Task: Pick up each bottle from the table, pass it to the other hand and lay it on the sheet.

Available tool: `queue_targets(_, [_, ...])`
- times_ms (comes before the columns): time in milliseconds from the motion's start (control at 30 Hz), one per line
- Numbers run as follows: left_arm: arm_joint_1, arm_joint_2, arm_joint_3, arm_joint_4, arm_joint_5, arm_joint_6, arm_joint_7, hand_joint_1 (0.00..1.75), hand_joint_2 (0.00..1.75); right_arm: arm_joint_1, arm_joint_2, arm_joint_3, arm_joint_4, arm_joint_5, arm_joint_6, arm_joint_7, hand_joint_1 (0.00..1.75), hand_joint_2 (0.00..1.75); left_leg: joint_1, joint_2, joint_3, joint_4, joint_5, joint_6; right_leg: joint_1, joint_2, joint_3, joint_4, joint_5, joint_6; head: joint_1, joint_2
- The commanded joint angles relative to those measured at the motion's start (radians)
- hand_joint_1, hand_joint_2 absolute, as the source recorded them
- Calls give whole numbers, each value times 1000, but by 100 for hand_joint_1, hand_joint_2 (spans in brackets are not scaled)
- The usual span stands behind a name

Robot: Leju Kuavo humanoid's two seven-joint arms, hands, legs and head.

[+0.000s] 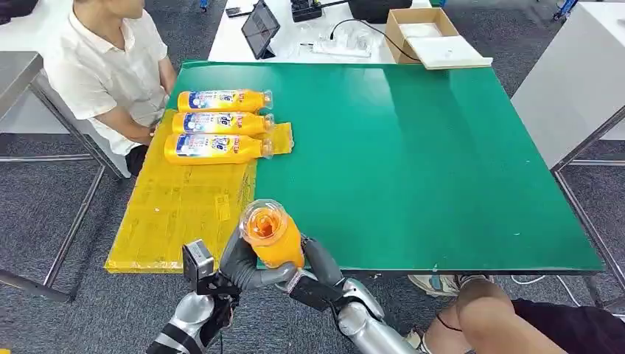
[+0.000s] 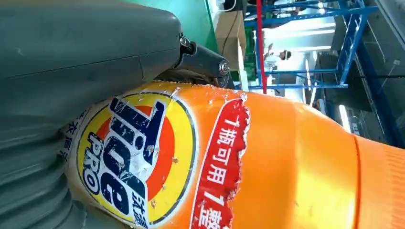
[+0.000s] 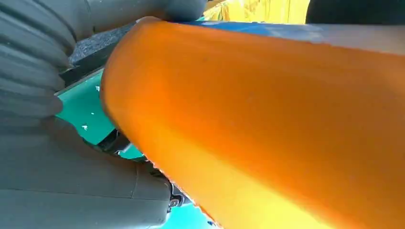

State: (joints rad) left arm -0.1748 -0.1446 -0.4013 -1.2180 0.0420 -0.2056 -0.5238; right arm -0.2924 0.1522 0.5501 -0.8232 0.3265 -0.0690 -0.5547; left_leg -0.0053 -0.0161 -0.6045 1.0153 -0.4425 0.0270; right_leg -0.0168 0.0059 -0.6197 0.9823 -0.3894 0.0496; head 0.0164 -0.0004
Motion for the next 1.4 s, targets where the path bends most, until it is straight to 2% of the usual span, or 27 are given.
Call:
queue_targets(33, [-26, 24, -34, 120, 115, -103, 39, 175, 175, -69, 29, 66, 62, 14, -11, -50, 145, 175, 1, 5, 6, -1, -2, -2, 1, 3, 4, 0, -1, -3, 0, 0])
queue_targets(67, [-31, 27, -29, 120, 111, -87, 41, 175, 175, -69, 30, 66, 63, 12, -13, -53, 113, 175, 1, 5, 7, -1, -3, -3, 1, 3, 5, 0, -2, -3, 0, 0])
queue_targets(100, [-35, 29, -22, 117, 97, -59, 39, 175, 175, -68, 31, 65, 62, 10, -14, -55, 37, 175, 0, 4, 5, -1, -2, -2, 1, 3, 3, 0, -1, -2, 0, 0])
queue_targets(133, [-45, 34, -9, 113, 84, -27, 35, 175, 175, -65, 33, 59, 58, 5, -18, -60, 0, 175, 1, 5, 7, -1, -3, -3, 2, 3, 5, 0, -1, -3, 0, 0])
queue_targets(233, [-80, 68, 10, 100, 11, 56, 30, 175, 175, -57, 31, 66, 41, 20, -51, -79, 0, 175, 1, 5, 6, 0, -3, -3, 2, 3, 5, 0, -2, -3, 0, 0])
queue_targets(267, [-94, 80, 15, 100, -8, 73, 36, 175, 175, -57, 29, 69, 40, 27, -60, -82, 0, 0, 1, 5, 6, 0, -2, -3, 2, 3, 4, 0, -1, -3, 0, 0])
queue_targets(500, [-166, 151, 73, 114, -130, 113, 67, 175, 175, -61, 2, 55, 60, 70, -133, -125, 0, 0, 2, 6, 6, 0, -2, -3, 2, 4, 4, 1, -1, -4, 0, 0])
queue_targets(533, [-168, 157, 81, 111, -136, 111, 68, 175, 175, -61, 1, 49, 60, 71, -136, -131, 0, 175, 1, 3, 3, -1, 0, -2, 1, 2, 2, 0, 0, -2, 0, 0])
queue_targets(633, [-172, 161, 94, 106, -133, 103, 72, 175, 175, -62, 4, 42, 63, 69, -136, -138, 0, 175, 2, 6, 6, -1, -2, -3, 2, 4, 4, 0, -1, -3, 0, 0])
queue_targets(1100, [-173, 160, 102, 105, -126, 99, 75, 175, 175, -64, 9, 37, 67, 67, -137, -141, 0, 175, 1, 1, 3, 0, 0, -2, 1, 0, 2, 0, -1, -2, 0, 0])
queue_targets(1233, [-173, 174, 105, 82, -100, 57, 67, 175, 175, -67, 12, 40, 64, 58, -146, -143, 0, 175, 1, 2, 2, 0, 0, -2, 1, 0, 1, 0, 0, -2, 0, 0])
queue_targets(1333, [-195, 192, 78, 80, -225, 157, 94, 175, 175, -67, 4, 48, 53, 44, -163, -143, 0, 175, 1, 1, 2, 0, 0, -2, 1, 0, 1, 0, 0, -2, 0, 0])
queue_targets(1400, [-232, 200, 43, 112, -410, 312, 123, 175, 175, -68, 1, 37, 51, 36, -173, -143, 0, 175, 2, 1, 3, 0, -1, -2, 2, 0, 2, 1, -1, -2, 0, 0])
